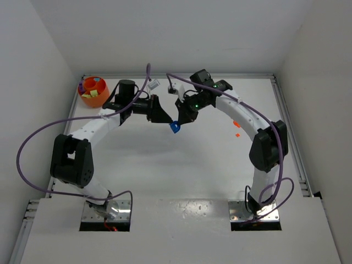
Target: Sort the legos into containers by color
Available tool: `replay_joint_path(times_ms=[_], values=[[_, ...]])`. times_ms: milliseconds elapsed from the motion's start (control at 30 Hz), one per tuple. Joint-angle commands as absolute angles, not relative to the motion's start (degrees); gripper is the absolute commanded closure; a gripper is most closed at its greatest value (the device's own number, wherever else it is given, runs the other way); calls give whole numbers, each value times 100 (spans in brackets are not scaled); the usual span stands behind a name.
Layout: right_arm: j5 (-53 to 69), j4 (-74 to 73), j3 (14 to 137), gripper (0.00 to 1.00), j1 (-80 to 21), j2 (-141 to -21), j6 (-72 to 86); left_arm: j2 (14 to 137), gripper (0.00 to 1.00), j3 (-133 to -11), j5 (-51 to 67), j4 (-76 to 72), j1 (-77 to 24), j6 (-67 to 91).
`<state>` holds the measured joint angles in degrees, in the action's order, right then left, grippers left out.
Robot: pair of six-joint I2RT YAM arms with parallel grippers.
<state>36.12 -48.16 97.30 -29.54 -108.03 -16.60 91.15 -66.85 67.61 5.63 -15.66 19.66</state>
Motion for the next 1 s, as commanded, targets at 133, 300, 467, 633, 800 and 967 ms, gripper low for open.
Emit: replay_joint_path(times_ms=[133, 300, 467, 633, 800, 967], values=[[3507, -4781, 10046, 100, -3111, -10644, -1802, 9202, 57, -6531, 6715, 352, -1617, 2004], [3507, -4781, 10046, 100, -3164, -10591, -1802, 9202, 57, -6478, 6663, 352, -1617, 2004], [3507, -4781, 10046, 100, -3217, -10538, -1802, 9202, 57, -6425, 6530, 457, -1617, 1881], [3454, -4834, 10046, 100, -3217, -10538, -1802, 9202, 53, -6425, 6398, 519, -1617, 1819], [3454, -4834, 10046, 100, -3217, -10538, -1802, 9255, 53, -6425, 6398, 589, -1617, 1749], [3349, -4782, 10046, 100, -3217, -10538, -1802, 9255, 57, -6372, 6398, 642, -1617, 1696]])
